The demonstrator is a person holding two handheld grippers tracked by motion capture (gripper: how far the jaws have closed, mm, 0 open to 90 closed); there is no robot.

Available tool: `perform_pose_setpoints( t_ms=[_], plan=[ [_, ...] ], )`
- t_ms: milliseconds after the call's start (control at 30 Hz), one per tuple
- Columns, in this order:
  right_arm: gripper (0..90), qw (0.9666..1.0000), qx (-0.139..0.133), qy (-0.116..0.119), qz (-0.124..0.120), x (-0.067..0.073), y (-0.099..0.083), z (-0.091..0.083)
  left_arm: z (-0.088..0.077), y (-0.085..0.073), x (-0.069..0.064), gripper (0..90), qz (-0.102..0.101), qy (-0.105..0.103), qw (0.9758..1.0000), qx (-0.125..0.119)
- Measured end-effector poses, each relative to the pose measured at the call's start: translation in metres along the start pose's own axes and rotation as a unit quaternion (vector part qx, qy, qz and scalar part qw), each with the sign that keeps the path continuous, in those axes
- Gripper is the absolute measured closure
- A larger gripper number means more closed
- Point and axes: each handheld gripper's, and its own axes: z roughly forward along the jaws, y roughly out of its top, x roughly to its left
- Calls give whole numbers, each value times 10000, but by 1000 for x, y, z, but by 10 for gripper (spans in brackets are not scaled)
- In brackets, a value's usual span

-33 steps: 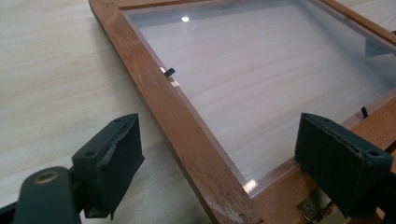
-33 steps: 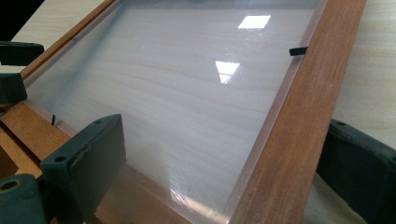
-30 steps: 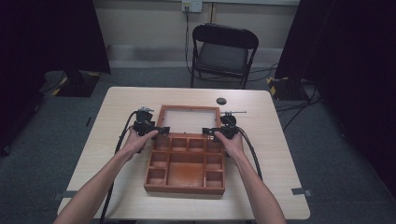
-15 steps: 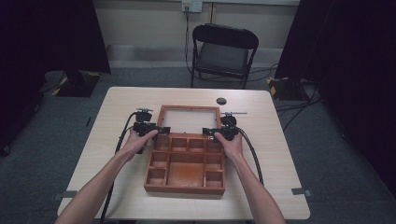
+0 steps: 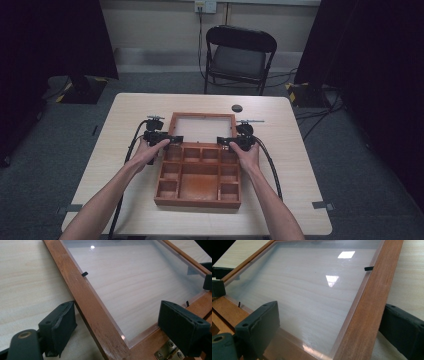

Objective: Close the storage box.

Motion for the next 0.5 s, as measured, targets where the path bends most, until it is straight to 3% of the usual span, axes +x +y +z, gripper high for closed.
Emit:
perform_pose_setpoints(
  t_ms=[100, 267, 367, 433, 500],
  plan=[
    [61, 10000, 9, 1, 21, -1, 0, -1, 2, 0, 1, 124, -87, -35, 10000, 2],
    [70, 10000, -10, -10, -24, 0, 1, -1, 2, 1, 0, 117, -48, -7, 10000, 53],
    [146, 9999, -92, 9, 69, -4, 2, -5, 1, 1, 0, 117, -53, 7, 10000, 19],
    [149, 9999, -92, 30, 77, -5, 2, -5, 2, 0, 3, 125, -232, -177, 9996, 47],
    [156, 9999, -139, 12, 14, -5, 3, -5, 3, 0, 4, 150, -228, -271, 9994, 2]
  ],
)
